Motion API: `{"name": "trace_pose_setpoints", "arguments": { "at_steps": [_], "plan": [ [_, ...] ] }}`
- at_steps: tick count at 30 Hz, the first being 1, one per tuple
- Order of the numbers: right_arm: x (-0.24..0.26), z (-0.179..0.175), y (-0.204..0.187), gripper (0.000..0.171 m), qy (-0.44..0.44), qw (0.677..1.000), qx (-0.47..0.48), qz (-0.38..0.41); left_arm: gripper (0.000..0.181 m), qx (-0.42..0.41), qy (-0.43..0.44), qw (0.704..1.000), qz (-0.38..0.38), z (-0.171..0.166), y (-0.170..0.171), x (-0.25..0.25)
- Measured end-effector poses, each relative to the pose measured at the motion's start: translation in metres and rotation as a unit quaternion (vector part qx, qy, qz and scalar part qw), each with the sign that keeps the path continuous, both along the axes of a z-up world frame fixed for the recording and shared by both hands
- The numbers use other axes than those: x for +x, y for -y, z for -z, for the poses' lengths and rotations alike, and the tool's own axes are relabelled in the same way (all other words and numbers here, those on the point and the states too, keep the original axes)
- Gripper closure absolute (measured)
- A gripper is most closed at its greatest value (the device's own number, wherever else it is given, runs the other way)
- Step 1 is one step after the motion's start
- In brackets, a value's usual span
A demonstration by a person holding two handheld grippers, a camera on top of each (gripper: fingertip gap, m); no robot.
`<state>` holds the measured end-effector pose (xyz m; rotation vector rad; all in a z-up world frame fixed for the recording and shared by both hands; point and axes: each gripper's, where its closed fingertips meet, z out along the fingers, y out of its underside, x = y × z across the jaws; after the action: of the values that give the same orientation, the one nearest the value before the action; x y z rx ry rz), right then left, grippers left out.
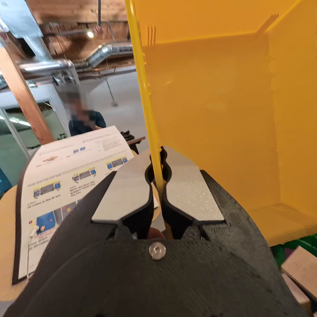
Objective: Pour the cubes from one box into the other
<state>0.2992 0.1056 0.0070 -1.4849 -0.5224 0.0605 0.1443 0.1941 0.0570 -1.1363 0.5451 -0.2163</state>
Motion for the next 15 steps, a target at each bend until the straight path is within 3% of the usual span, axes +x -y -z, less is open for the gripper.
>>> {"name": "trace_pose_setpoints", "arguments": {
  "at_steps": [7, 15],
  "plan": [
    [-0.020, -0.005, 0.033, 0.131, -0.038, 0.998, -0.015, -0.052, 0.178, -0.095, -0.016, 0.995, -0.009, 0.015, 0.010, -0.049],
    [0.013, 0.007, 0.074, 0.139, -0.079, 0.996, -0.040, -0.029, 0.178, -0.223, 0.006, 0.973, -0.058, 0.045, 0.011, -0.143]
  ]
}}
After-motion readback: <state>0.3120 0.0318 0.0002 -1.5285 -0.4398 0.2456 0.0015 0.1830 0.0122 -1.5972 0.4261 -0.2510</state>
